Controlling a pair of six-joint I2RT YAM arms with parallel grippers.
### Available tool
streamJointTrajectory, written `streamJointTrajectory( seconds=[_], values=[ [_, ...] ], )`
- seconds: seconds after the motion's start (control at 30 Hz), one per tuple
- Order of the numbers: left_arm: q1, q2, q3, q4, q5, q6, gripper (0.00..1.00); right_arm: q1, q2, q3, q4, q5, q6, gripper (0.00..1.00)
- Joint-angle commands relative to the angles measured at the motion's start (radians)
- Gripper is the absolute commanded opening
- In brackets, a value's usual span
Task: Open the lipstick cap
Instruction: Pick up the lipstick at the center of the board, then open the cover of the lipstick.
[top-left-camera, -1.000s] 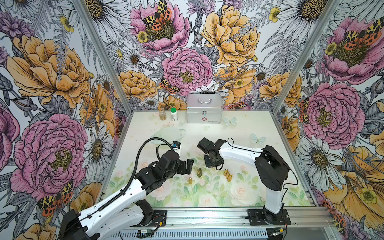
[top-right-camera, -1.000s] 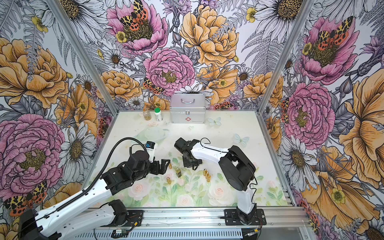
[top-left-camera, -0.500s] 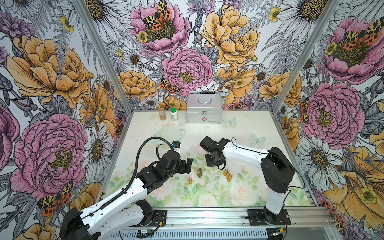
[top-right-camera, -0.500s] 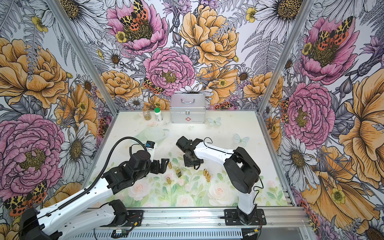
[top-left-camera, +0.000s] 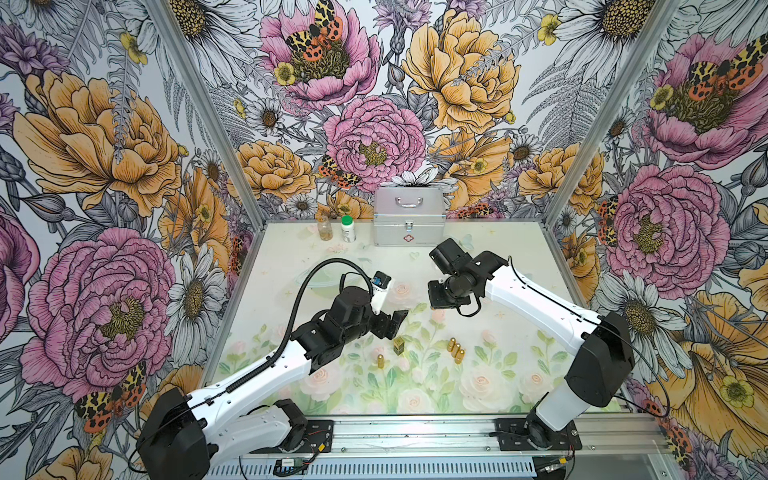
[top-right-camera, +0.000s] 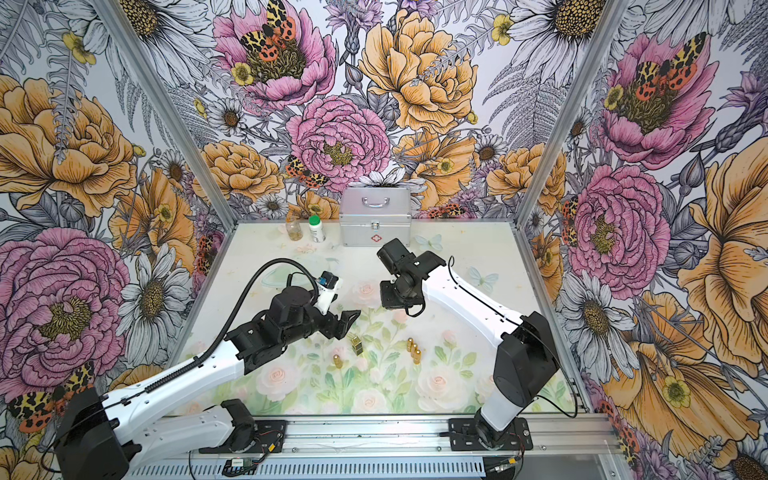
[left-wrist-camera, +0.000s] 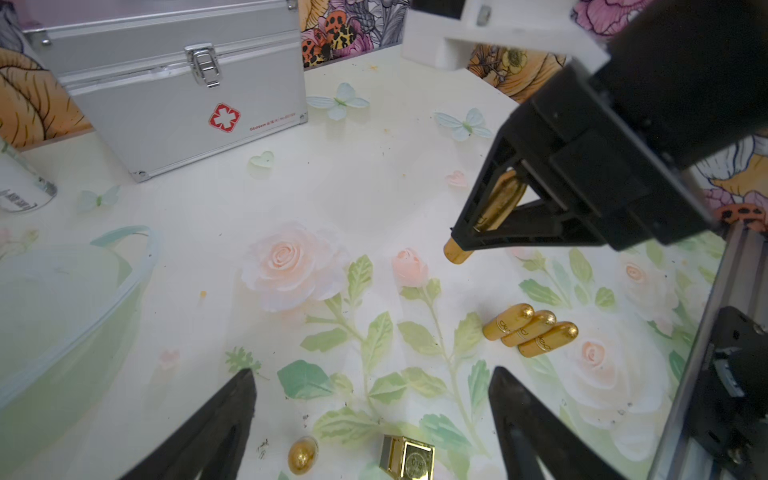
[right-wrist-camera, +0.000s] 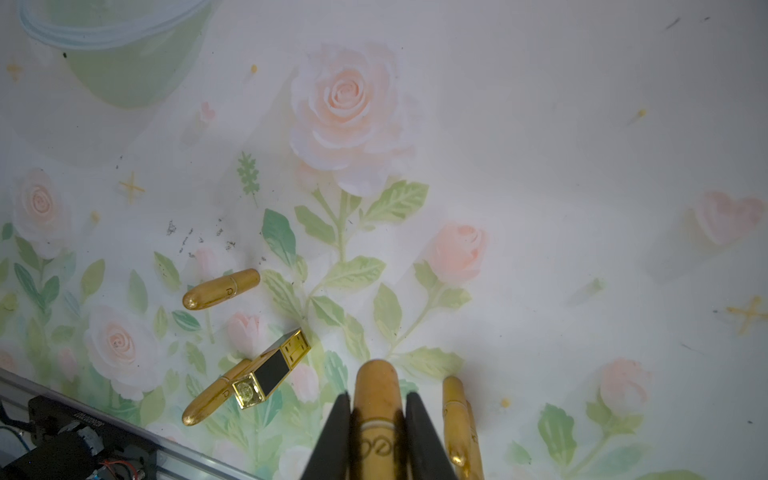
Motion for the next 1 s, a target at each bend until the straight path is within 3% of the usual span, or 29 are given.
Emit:
streamJointTrajectory(
  seconds=[0.0,0.17,0.47,0.5,0.67,0.97],
  values=[
    [-0.016,0.058,0.036,0.082,0.146,0.112,0.77,-0.019,-0.033,0.049,-0.035,-0.028,-0.016,0.17],
    [-0.035,0.151,0.05,0.148,0.196,0.126,0.64,-0.031,-0.045,0.075,-0.033,-0.028,-0.016,0.17],
    [-0.035,0.266,0.053,0.349,0.228,0.096,0.5,-0.031,-0.044,0.097,-0.026,-0.035,-0.017,0.17],
    [-0.034,0.274,0.055,0.36,0.228,0.097,0.5,-0.031,-0.043,0.095,-0.021,-0.339,0.002,0.16],
    [-0.02,0.289,0.044,0.427,0.23,0.088,0.43,-0.027,-0.042,0.091,0.012,-0.401,0.022,0.16],
    [0.014,0.241,-0.02,0.471,0.259,0.064,0.34,-0.031,-0.043,0.089,0.012,-0.362,0.031,0.16]
  ],
)
